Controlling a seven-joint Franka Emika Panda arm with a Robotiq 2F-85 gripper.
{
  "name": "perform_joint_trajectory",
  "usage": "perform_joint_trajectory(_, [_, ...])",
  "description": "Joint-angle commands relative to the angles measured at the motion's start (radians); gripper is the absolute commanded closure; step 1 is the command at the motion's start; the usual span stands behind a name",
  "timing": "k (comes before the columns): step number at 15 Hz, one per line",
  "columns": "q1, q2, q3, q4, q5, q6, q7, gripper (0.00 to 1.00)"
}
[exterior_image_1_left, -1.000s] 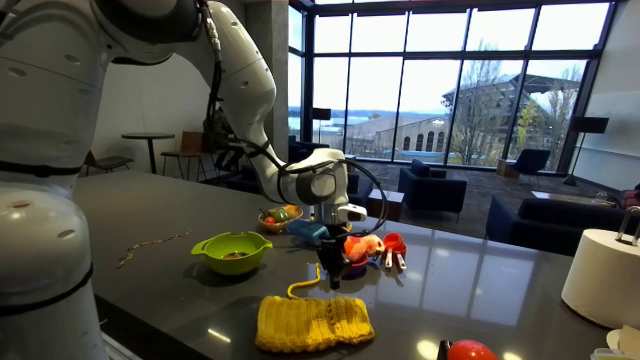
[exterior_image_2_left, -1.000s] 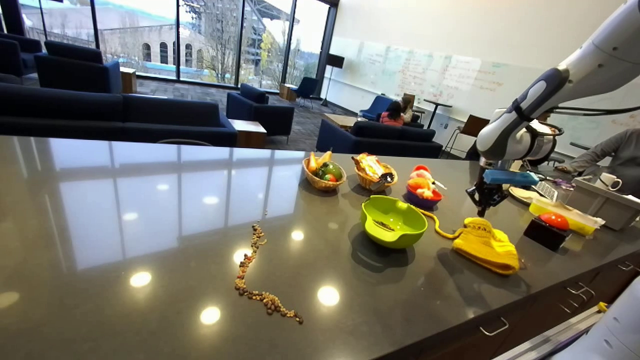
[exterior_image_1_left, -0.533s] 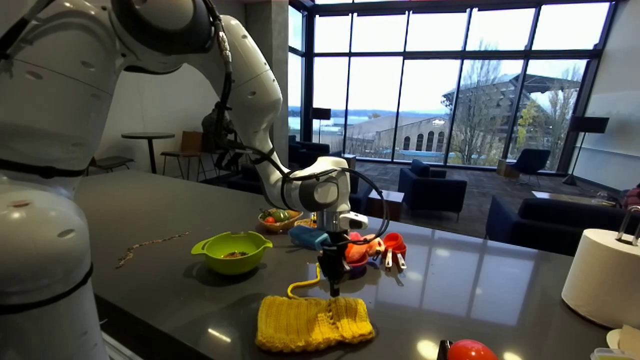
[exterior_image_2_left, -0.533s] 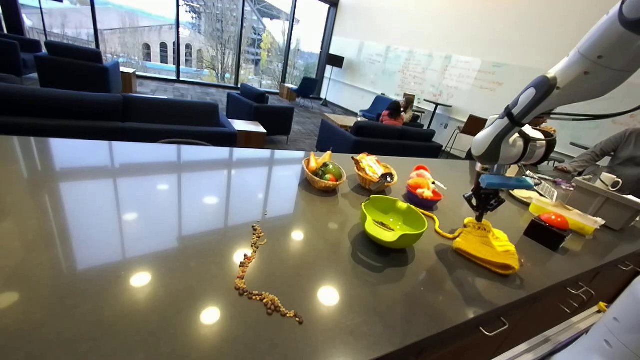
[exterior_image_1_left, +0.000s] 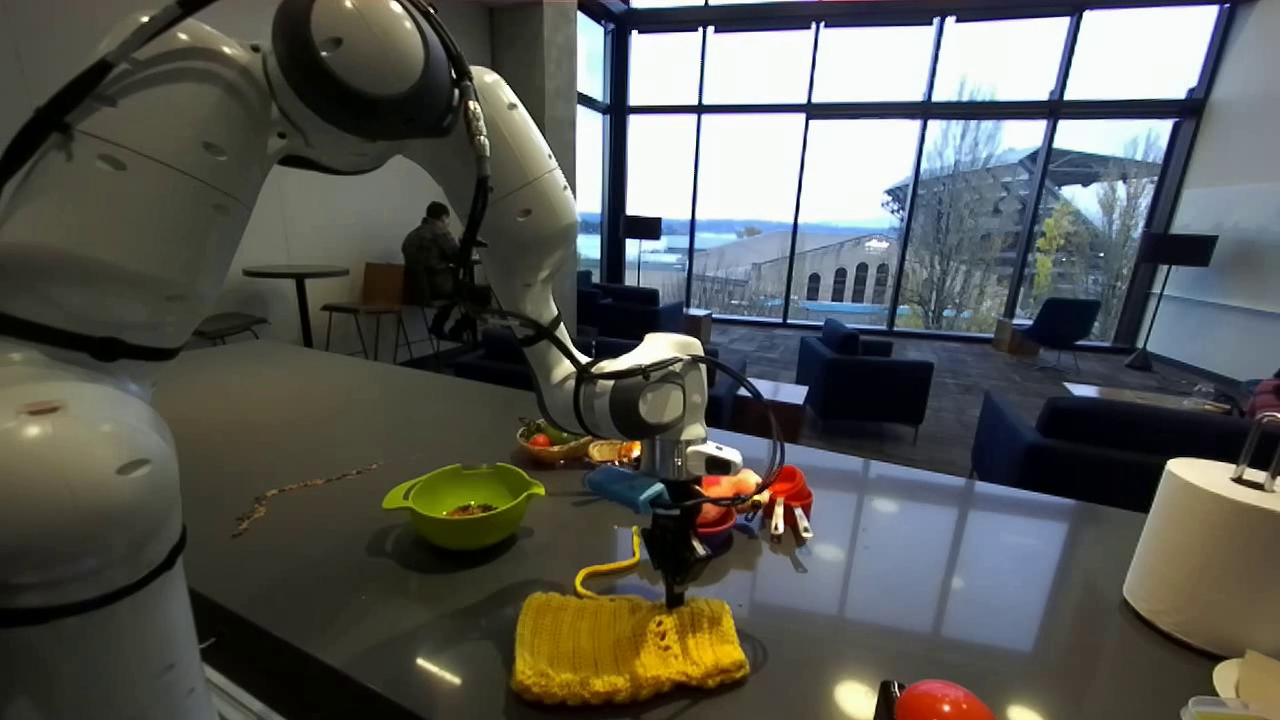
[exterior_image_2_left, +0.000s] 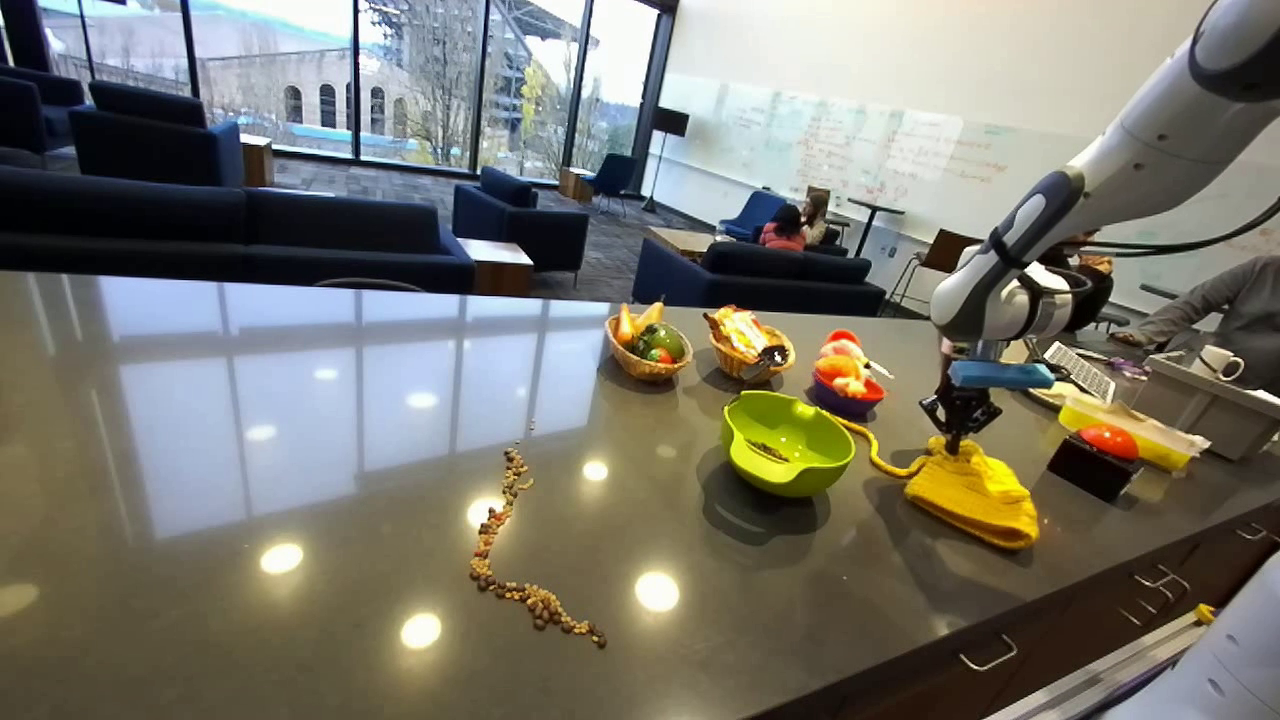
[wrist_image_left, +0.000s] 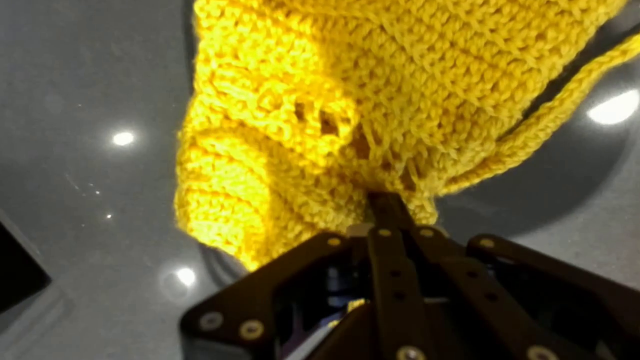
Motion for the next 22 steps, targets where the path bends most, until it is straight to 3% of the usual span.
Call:
perform_joint_trajectory(1, [-0.005, 0.026, 0.002, 0.035, 0.023, -0.027, -0.007, 1.0])
perform_joint_trajectory(22, [-0.006, 0.047, 0.002, 0.065, 0.022, -0.049, -0.007, 1.0])
